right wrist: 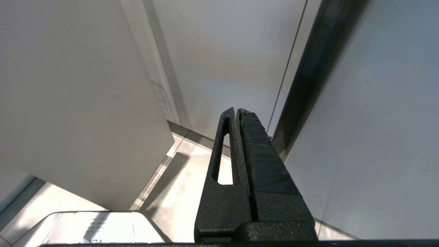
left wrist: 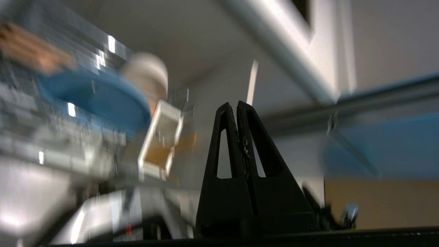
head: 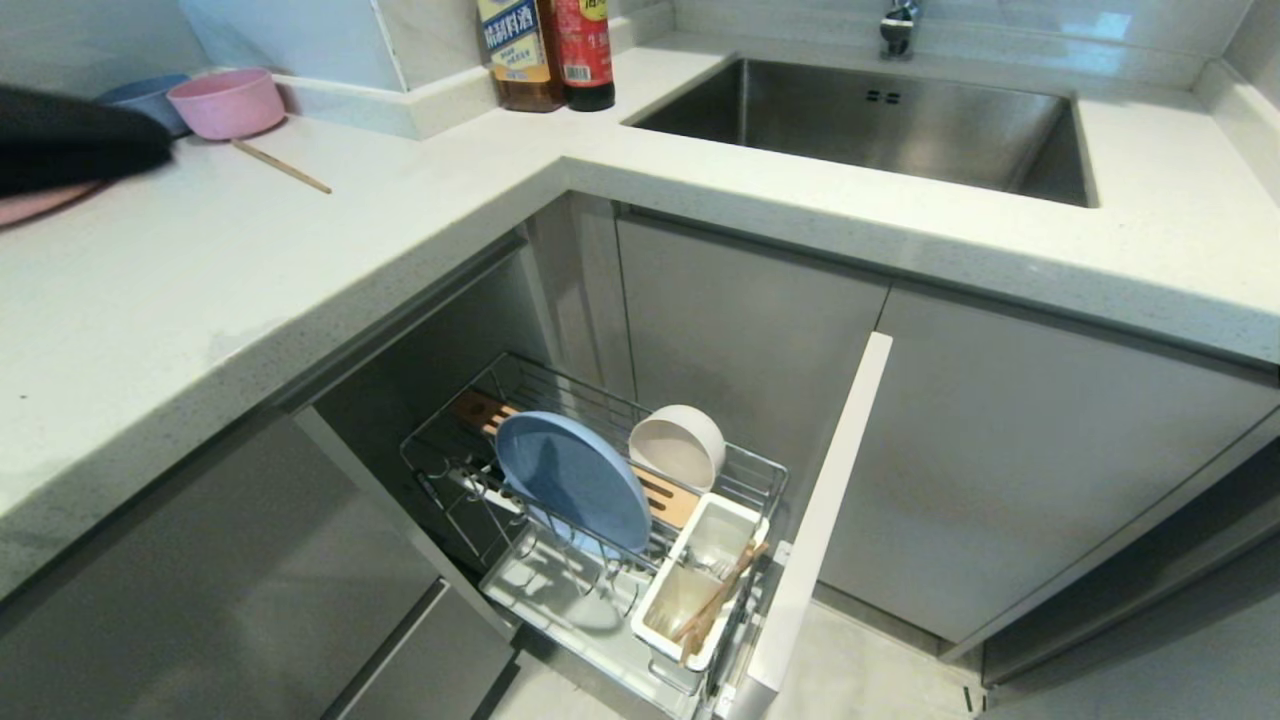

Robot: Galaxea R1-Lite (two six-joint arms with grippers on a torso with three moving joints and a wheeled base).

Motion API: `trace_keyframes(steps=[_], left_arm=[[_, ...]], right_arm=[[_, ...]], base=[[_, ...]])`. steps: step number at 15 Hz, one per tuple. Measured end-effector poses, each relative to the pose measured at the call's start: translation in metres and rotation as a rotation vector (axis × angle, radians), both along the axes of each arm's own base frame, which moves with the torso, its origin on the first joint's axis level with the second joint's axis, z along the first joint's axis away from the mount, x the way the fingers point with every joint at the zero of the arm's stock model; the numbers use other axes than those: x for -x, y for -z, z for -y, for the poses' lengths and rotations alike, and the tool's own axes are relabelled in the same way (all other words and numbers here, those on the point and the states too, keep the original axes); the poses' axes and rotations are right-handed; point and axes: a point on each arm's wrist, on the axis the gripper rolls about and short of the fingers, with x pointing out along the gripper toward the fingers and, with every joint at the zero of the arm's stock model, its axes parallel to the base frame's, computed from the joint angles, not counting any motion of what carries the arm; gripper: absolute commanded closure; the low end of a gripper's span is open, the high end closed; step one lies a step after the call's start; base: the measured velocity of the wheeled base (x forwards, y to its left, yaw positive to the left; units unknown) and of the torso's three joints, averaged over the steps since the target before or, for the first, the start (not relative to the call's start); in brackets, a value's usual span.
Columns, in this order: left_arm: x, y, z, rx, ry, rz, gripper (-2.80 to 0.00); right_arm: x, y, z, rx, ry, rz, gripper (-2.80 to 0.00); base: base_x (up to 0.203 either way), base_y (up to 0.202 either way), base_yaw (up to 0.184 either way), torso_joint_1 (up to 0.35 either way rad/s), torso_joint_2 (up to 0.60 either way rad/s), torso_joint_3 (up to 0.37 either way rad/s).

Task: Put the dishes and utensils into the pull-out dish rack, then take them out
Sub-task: Take the plate out of the cupboard

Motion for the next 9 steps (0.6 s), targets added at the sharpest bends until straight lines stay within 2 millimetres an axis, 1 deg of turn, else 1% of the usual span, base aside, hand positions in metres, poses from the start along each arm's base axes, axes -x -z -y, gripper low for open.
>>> trace_keyframes(steps=[1, 3, 5, 7, 8, 9], left_arm=[[-0.005, 0.016, 0.013, -0.022, 0.017, -0.076, 0.00], [-0.016, 0.044, 0.036, -0.058, -0.012, -0.196, 0.00], [-0.026, 0.064, 0.055, -0.111, -0.060, -0.266, 0.00], [-0.038, 0.078, 0.075, -0.134, -0.108, -0.325, 0.00], [-0.045, 0.085, 0.085, -0.146, -0.140, -0.348, -2.80], [-0.052, 0.091, 0.095, -0.152, -0.170, -0.362, -2.80]], right_arm=[[0.000, 0.000, 0.000, 0.000, 0.000, 0.000, 0.00], [0.000, 0.000, 0.000, 0.000, 0.000, 0.000, 0.00], [0.000, 0.000, 0.000, 0.000, 0.000, 0.000, 0.00], [0.000, 0.000, 0.000, 0.000, 0.000, 0.000, 0.00], [0.000, 0.000, 0.000, 0.000, 0.000, 0.000, 0.00], [0.000, 0.000, 0.000, 0.000, 0.000, 0.000, 0.00]], base=[[0.000, 0.000, 0.000, 0.000, 0.00, 0.000], [0.000, 0.000, 0.000, 0.000, 0.00, 0.000], [0.000, 0.000, 0.000, 0.000, 0.00, 0.000], [0.000, 0.000, 0.000, 0.000, 0.00, 0.000], [0.000, 0.000, 0.000, 0.000, 0.00, 0.000], [0.000, 0.000, 0.000, 0.000, 0.00, 0.000]])
